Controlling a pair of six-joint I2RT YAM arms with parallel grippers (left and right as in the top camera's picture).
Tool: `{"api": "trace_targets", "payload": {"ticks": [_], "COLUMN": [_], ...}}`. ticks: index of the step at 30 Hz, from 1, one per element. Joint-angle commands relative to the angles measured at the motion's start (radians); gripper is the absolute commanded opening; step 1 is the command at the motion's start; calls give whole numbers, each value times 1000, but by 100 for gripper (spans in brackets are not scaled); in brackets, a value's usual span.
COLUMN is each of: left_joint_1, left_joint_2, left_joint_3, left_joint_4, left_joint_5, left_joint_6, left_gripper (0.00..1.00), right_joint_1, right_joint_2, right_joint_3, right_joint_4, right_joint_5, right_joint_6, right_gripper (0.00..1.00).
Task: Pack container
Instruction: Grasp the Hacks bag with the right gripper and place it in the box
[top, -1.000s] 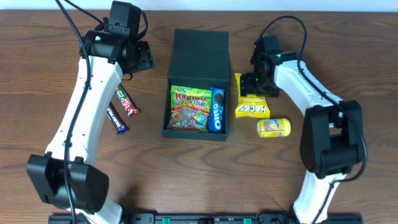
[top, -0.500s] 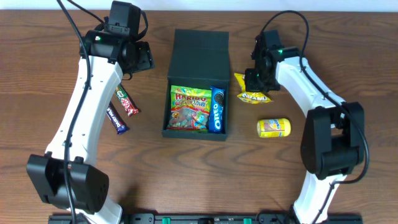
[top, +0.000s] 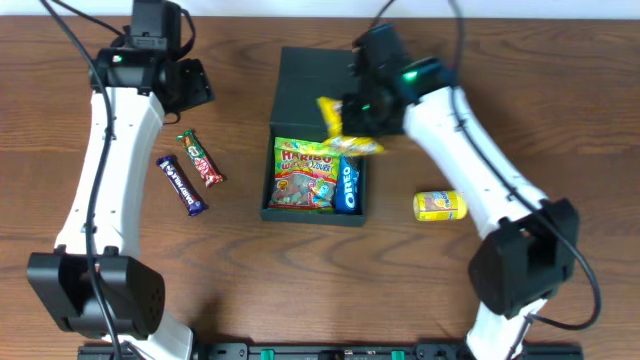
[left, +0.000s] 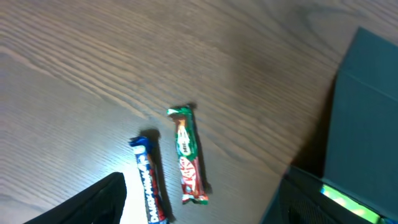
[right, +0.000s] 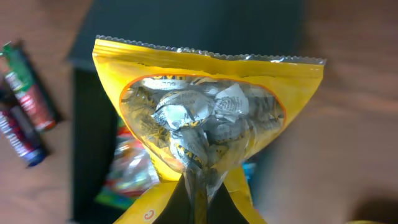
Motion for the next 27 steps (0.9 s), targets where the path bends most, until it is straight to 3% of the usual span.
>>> {"api": "trace_targets", "payload": {"ticks": [1, 8, 15, 16, 18, 20, 21, 26, 27], "left_joint_1": [20, 27, 27, 27, 27, 28, 28, 28, 28], "left_joint_2": [-10, -10, -10, -10, -10, -10, -10, -10, -10], "left_joint_3": [5, 5, 5, 5, 5, 5, 5, 5, 5], "left_joint_4": [6, 21, 20, 20, 20, 20, 20, 20, 20], "left_joint_5": [0, 0, 27, 32, 34, 34, 34, 34, 34], "left_joint_6": [17, 16, 14, 14, 17, 17, 17, 17, 17], "left_gripper": [80, 83, 83, 83, 84, 84, 85, 85, 85], "right_joint_1": [80, 225, 270, 272, 276, 277, 277, 264, 259], "right_joint_2": [-4, 35, 68, 68, 68, 68, 68, 58, 53], "right_joint_3": [-1, -2, -2, -2, -2, -2, -2, 5, 6], "right_joint_4": [15, 74, 80, 81, 80, 81, 80, 77, 77], "right_joint_5": [21, 159, 191, 191, 191, 191, 191, 191, 191], "right_joint_6": [151, 283, 372, 375, 374, 374, 373, 326, 302], "right_gripper": [1, 1, 1, 11, 57, 93, 99, 99, 95]}}
